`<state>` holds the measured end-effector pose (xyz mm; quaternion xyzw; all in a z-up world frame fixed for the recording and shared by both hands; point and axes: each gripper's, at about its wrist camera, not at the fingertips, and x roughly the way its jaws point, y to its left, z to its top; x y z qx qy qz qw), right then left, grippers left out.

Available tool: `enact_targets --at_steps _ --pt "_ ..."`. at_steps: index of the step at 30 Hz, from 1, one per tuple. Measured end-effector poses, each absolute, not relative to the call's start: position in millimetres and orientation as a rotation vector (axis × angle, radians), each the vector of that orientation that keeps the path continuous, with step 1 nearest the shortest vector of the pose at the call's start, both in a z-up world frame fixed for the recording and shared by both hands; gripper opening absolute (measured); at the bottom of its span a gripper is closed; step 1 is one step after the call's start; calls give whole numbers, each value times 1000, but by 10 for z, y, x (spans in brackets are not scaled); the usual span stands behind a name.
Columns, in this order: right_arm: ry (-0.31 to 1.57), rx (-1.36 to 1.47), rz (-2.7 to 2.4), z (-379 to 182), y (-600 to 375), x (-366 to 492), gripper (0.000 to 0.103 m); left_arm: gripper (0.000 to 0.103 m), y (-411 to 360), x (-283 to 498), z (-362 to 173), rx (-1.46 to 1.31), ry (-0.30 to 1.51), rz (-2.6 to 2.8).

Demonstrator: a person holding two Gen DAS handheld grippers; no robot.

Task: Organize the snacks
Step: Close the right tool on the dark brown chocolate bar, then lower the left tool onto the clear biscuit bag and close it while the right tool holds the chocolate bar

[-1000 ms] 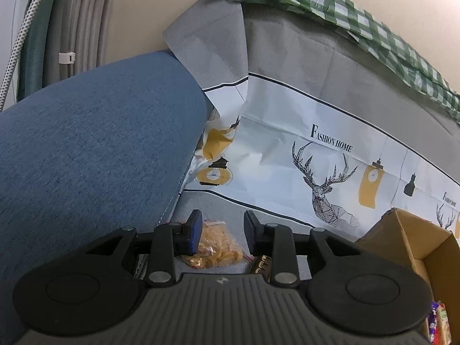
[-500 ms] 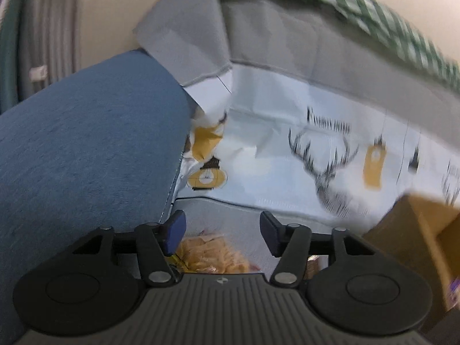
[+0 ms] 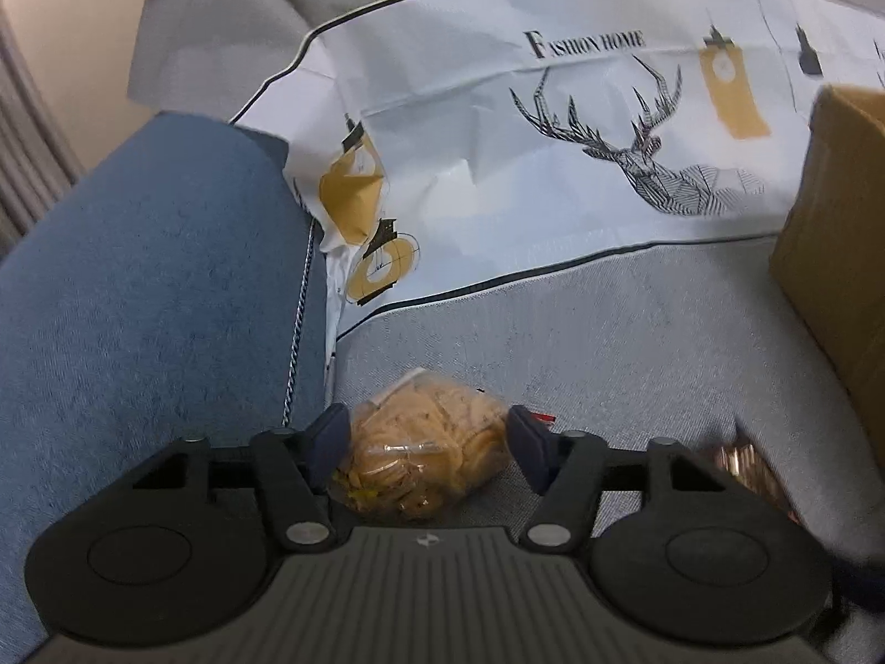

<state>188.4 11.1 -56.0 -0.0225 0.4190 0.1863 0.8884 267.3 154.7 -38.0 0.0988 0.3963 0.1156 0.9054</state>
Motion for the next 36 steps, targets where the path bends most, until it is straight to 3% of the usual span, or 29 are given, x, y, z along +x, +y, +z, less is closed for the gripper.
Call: enact_targets --at_steps 2,5,10,12,28,30,33,36 --pt "890 -46 419 -509 84 1790 41 47 1556 2658 -354 200 807 250" --pt "919 -23 479 -401 -3 1632 41 33 1587 2621 -268 148 797 251" --pt "914 -59 563 -160 -139 1311 41 26 1586 2462 -92 90 763 255" --pt "907 -84 588 -86 -208 1200 41 0 1569 2367 -10 57 752 240" --pt "880 -106 639 -40 -621 563 40 1 1526 1295 288 -155 749 198" --pt "853 -162 645 -82 -608 488 33 1 1689 1272 297 -225 737 233" --pt "838 -168 655 -57 -602 500 31 1 1876 1316 268 -317 740 261" --pt "843 -193 644 -86 -590 553 32 16 1907 1417 249 -324 744 260"
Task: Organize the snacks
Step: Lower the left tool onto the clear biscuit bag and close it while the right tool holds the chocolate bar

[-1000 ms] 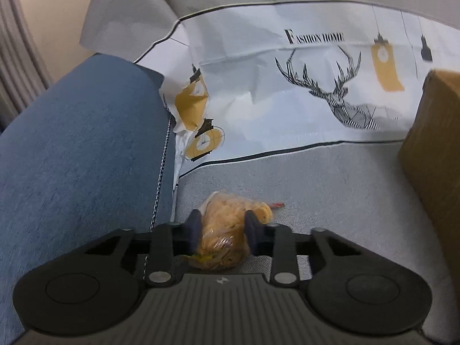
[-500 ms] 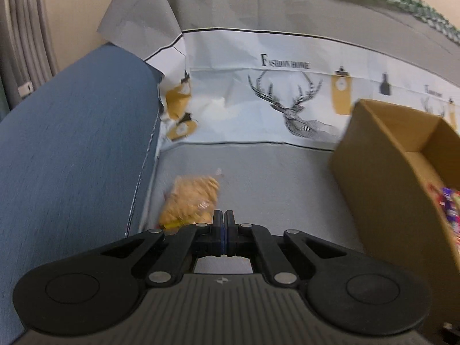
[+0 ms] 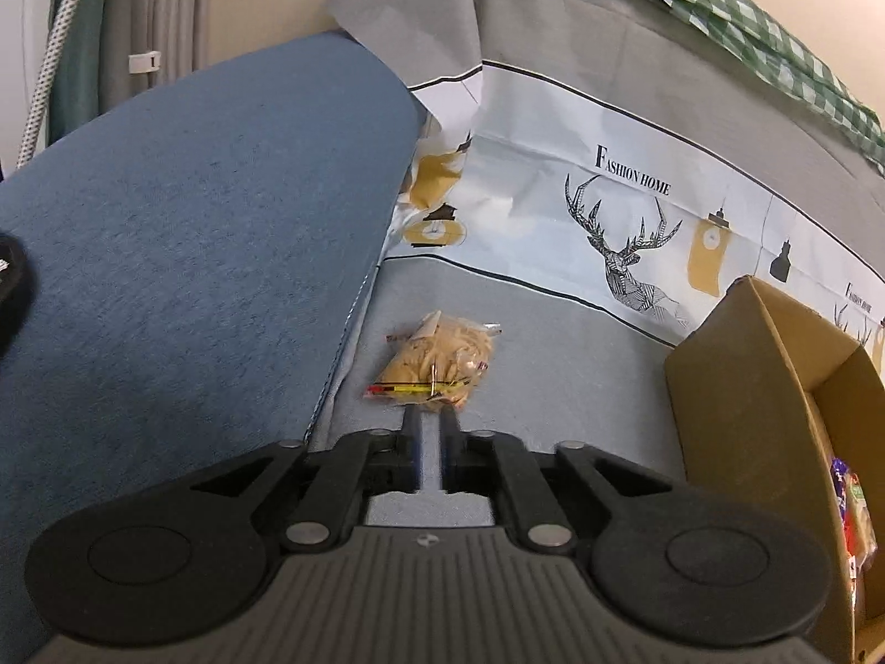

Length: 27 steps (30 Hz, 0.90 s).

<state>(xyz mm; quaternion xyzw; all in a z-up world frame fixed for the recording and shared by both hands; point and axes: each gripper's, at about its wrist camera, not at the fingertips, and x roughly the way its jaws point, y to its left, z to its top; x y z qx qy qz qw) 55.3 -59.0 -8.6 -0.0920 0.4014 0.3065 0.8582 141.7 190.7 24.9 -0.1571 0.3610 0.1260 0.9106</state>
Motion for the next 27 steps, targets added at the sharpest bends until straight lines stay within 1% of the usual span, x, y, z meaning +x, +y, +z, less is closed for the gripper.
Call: enact_targets --at_steps 1,2,3,4,5,6,7,8,9,10,11,15,16,18,19,20,22,24,25,26,27 --pt "861 -187 642 -119 -588 576 34 29 1888 1448 254 -307 738 258" --pt "879 -179 640 -158 -584 606 42 44 1855 1483 260 -285 727 256" --pt "893 -176 636 -191 -566 631 45 51 1825 1516 262 -264 717 254" --pt "903 -179 634 -223 -545 647 51 61 1780 1561 262 -235 705 251" --pt "913 -181 637 -250 -519 659 56 68 1731 1613 251 -205 701 248" --pt "925 -182 640 -272 -494 670 58 71 1681 1655 230 -178 702 248" --pt "936 -183 644 -293 -468 674 63 75 1624 1718 197 -142 707 248" --pt "944 -188 645 -312 -443 672 65 75 1580 1772 170 -112 714 247" --pt "952 -200 648 -332 -416 670 66 76 1537 1823 134 -81 722 251" --pt "961 -214 648 -357 -384 676 66 79 1497 1875 98 -48 727 261" --pt "970 -229 647 -382 -364 677 66 85 1467 1933 62 -17 729 270" --pt "967 -263 645 -422 -327 670 65 86 1366 2180 -144 93 768 264" --pt "969 -264 648 -428 -330 677 63 86 1339 2241 -206 129 778 265" --pt "966 -272 646 -428 -334 694 54 86 1281 2333 -310 196 784 266" --pt "959 -281 648 -430 -334 703 47 86 1257 2373 -354 221 786 266" --pt "956 -283 653 -421 -331 710 43 86 1237 2411 -393 238 790 266" --pt "955 -274 655 -416 -339 727 43 85 1209 2481 -470 269 800 273" --pt "954 -269 656 -413 -345 739 43 75 1207 2532 -519 287 811 286" --pt "952 -271 656 -414 -343 739 43 66 1212 2541 -536 296 815 300" --pt "950 -274 658 -416 -340 739 43 53 1217 2540 -539 307 816 314" --pt "948 -276 659 -417 -338 731 43 51 1227 2533 -525 306 815 318"
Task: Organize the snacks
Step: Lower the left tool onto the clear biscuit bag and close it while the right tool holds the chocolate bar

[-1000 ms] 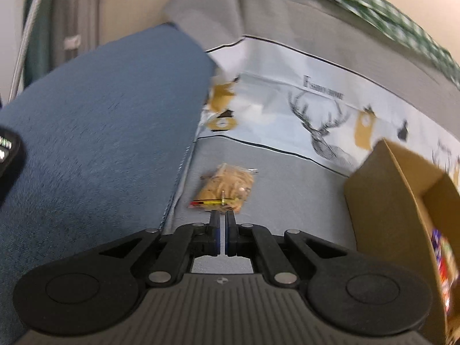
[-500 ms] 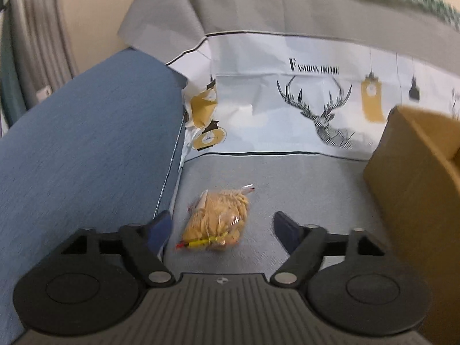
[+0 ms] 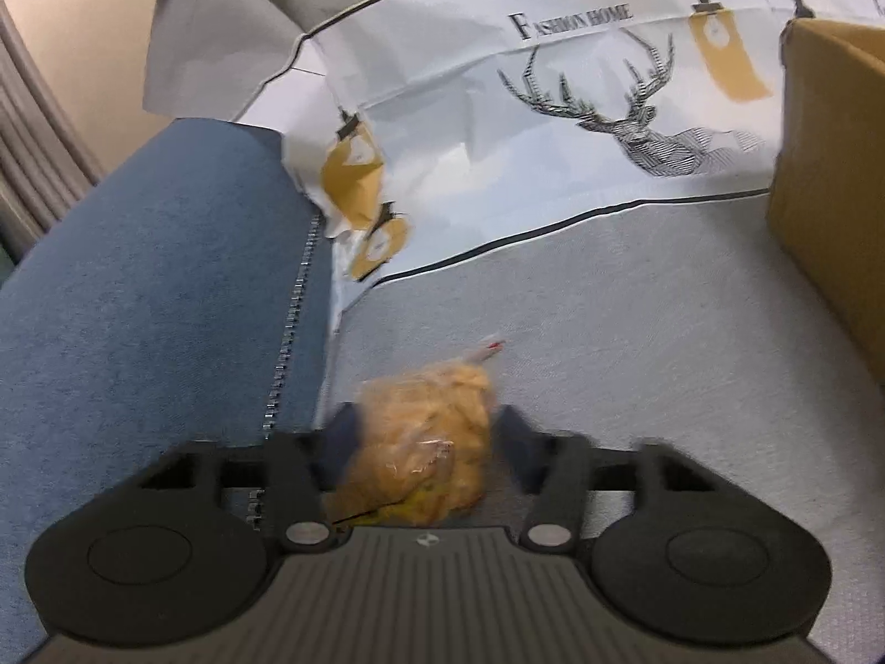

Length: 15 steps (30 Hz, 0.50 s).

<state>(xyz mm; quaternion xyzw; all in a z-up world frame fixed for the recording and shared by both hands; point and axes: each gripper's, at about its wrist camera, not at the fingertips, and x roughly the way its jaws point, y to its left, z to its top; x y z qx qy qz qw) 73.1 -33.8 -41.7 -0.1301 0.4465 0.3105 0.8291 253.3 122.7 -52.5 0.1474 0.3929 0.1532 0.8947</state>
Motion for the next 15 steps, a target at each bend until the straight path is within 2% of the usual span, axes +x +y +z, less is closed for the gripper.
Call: enact_targets --at_steps 3,8,15 --pt "943 -279 662 -428 -332 739 43 46 1283 2451 -413 233 799 302" --pt "935 -262 658 -423 -348 712 43 45 1254 2116 -124 153 762 263" --pt "902 -242 651 -388 -376 678 41 46 1276 1438 42 64 831 181"
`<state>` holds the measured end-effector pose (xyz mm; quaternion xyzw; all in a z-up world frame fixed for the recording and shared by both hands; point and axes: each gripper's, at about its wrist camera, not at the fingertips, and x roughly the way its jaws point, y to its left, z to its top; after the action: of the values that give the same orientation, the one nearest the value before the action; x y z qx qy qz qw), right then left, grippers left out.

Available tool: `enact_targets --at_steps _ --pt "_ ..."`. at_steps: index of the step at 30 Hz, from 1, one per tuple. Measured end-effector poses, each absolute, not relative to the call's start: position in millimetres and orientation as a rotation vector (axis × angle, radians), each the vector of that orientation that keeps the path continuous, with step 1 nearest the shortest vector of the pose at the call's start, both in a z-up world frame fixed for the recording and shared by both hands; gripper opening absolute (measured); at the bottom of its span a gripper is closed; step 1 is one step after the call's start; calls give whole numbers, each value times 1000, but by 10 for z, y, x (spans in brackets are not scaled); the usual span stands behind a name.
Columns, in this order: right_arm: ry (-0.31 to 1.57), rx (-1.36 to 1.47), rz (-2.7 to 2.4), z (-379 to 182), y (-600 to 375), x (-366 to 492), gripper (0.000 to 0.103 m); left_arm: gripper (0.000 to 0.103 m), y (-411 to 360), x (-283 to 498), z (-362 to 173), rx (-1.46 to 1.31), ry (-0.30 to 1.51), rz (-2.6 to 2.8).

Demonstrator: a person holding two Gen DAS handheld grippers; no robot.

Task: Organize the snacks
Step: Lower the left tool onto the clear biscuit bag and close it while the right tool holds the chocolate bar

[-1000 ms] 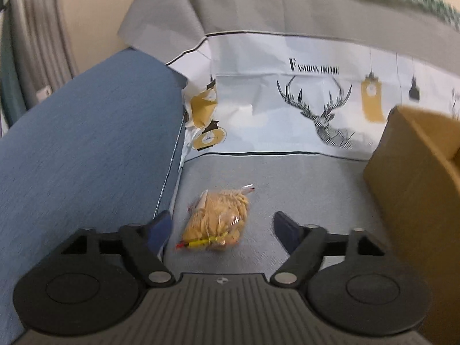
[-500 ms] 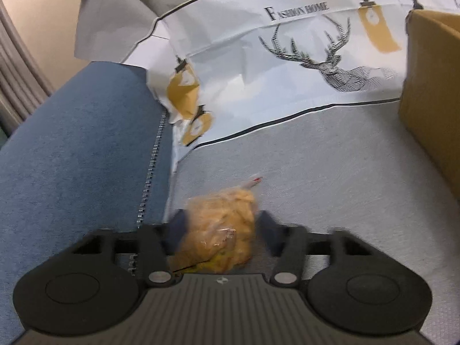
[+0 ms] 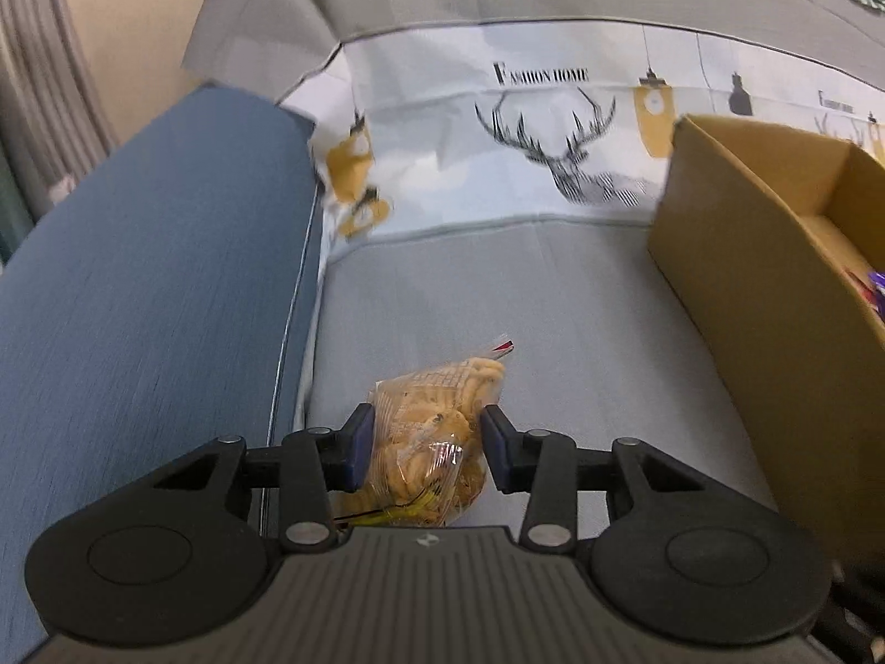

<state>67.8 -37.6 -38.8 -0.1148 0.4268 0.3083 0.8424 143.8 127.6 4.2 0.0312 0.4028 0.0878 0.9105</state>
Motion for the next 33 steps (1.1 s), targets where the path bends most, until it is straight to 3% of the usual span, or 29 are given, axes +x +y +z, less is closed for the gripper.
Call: enact_targets --at_steps 9,13,14,19,33 --pt "924 -214 631 -389 -459 654 41 50 1296 1194 19 -18 892 162" --pt "937 -234 640 -409 -446 624 43 80 1385 1206 58 -132 864 162" --pt "935 -236 644 -404 -449 618 43 82 1423 1209 68 -176 855 166" --pt "949 -228 649 -407 -459 633 46 83 1504 1290 30 -257 880 199" --pt "934 -276 655 -432 -377 603 52 83 1373 1506 -307 -82 1034 196"
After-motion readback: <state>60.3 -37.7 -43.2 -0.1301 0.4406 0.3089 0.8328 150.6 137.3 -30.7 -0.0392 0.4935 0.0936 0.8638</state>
